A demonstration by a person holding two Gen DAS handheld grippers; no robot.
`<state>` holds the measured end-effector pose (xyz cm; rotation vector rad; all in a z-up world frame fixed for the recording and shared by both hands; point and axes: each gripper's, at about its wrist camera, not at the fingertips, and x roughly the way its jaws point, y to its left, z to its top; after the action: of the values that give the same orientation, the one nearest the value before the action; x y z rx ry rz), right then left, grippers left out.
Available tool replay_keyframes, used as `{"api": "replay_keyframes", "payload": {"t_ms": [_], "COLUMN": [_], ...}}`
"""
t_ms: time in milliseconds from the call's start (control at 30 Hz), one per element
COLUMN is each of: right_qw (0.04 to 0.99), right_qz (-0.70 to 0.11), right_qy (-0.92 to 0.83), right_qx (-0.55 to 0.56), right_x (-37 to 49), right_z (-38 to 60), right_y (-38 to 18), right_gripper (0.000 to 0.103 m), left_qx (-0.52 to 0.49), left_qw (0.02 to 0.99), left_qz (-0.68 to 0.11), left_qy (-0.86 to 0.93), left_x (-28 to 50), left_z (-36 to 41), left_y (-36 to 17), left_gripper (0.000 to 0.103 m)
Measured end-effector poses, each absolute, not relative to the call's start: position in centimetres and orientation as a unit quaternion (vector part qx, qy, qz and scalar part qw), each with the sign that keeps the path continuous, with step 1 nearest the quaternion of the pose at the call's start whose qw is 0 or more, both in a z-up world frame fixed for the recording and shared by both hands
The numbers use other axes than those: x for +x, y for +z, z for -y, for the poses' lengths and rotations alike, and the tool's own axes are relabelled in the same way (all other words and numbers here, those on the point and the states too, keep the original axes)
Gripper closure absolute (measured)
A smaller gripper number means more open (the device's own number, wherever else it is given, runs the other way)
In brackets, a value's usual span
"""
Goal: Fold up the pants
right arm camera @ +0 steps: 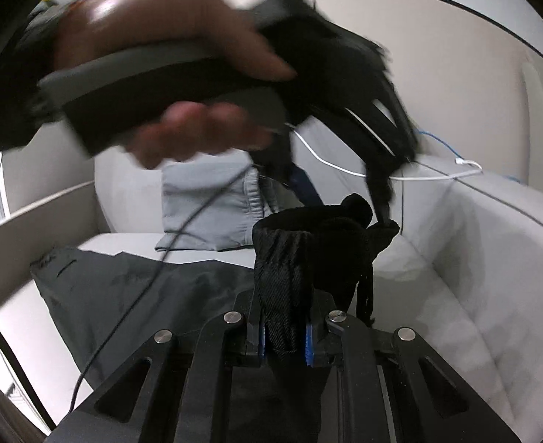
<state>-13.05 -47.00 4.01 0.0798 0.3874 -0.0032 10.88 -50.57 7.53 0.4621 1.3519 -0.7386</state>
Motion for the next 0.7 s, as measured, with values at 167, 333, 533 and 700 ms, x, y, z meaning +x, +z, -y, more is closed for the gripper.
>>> {"api": "replay_keyframes", "payload": {"t_ms": [167,333,533,700], "right_qw": [0.98,0.979,0.976,0.973], "right_qz": [-0.198,-0.205,-0.215,-0.227], "right_qy": [0.003,0.008,0.008,0.008], "right_qx": [0.025,0.014,-0.006,-0.043], "right_x": [-13.0,-12.5,-12.5,-12.0], "right_z": [46.4,45.9,44.8,43.3], "right_y": [3.8,4.0,4.0,4.8], "right_gripper": [0.089,0.089,0.089,0.089], "left_qx": [0.217,0.254,0.287,0.255], "left_qw": [0.697,0.703,0.715,0.722], "left_qz": [-0.605,-0.595,-0.571,-0.574], "left_qy": [-0.318,-0.296,-0.284,-0.292], "left_x": [10.4,9.7,9.8,10.7], "left_z": [51.5,51.5,50.7,48.1], "left_y": [6.8,6.1,6.2,7.8], "left_gripper": [0.045,0.045,0.087,0.089]}}
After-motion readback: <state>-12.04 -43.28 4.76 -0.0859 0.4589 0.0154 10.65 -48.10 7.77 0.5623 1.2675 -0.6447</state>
